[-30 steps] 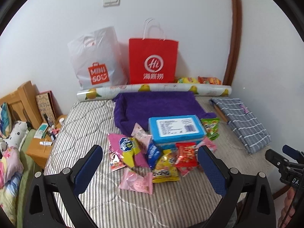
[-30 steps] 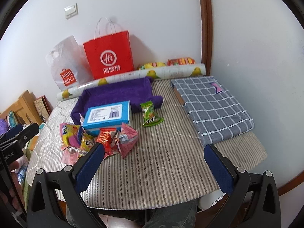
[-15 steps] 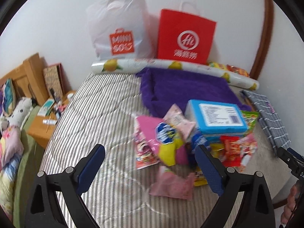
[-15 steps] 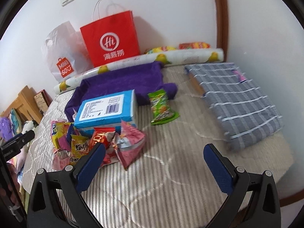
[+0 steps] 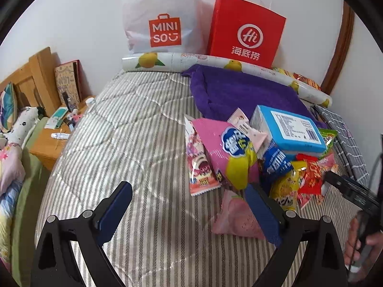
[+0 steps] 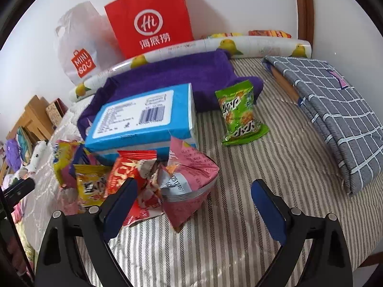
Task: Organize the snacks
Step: 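Grasp the pink triangular snack bag with the right tool while the left tool grasps a pink wrapped candy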
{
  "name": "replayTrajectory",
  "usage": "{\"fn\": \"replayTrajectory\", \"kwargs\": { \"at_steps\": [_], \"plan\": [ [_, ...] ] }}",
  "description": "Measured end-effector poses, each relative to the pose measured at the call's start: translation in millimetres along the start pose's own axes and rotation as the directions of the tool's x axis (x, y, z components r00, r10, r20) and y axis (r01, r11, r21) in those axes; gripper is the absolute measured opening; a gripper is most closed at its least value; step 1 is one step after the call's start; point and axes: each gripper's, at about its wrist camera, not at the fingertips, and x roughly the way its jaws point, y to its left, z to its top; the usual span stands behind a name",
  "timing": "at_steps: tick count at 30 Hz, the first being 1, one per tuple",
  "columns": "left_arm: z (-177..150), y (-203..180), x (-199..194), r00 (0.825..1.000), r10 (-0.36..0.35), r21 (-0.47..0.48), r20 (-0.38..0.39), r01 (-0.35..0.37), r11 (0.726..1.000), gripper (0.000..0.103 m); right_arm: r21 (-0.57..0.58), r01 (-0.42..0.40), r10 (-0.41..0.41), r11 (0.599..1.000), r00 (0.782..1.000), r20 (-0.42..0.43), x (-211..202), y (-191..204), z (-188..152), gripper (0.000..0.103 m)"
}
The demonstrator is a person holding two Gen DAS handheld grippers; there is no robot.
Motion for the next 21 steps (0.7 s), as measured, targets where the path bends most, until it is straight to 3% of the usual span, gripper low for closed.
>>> {"fn": "replayTrajectory", "kwargs": {
  "at_steps": [7,13,21],
  "plan": [
    [-18,-16,10,0.998,-0.044,0.071,-0.042,0.047,0.996,0.096,-0.017,0.015,-0.015,1.000,1.000,-0.010,15,0,-2,0.087],
    [-27,-35,24,0.995,-0.056,0.129,-0.082,0.066,0.989,0.096,-0.081,0.043,-0.045,0.996,0.999,-0.027,29,6,-1,0.063],
    [-34,-50,40,0.992,-0.041,0.173,-0.122,0.062,0.983,0.096,-0.086,0.042,-0.042,0.995,0.999,0.005,19,-2,-3,0.054]
  ]
}}
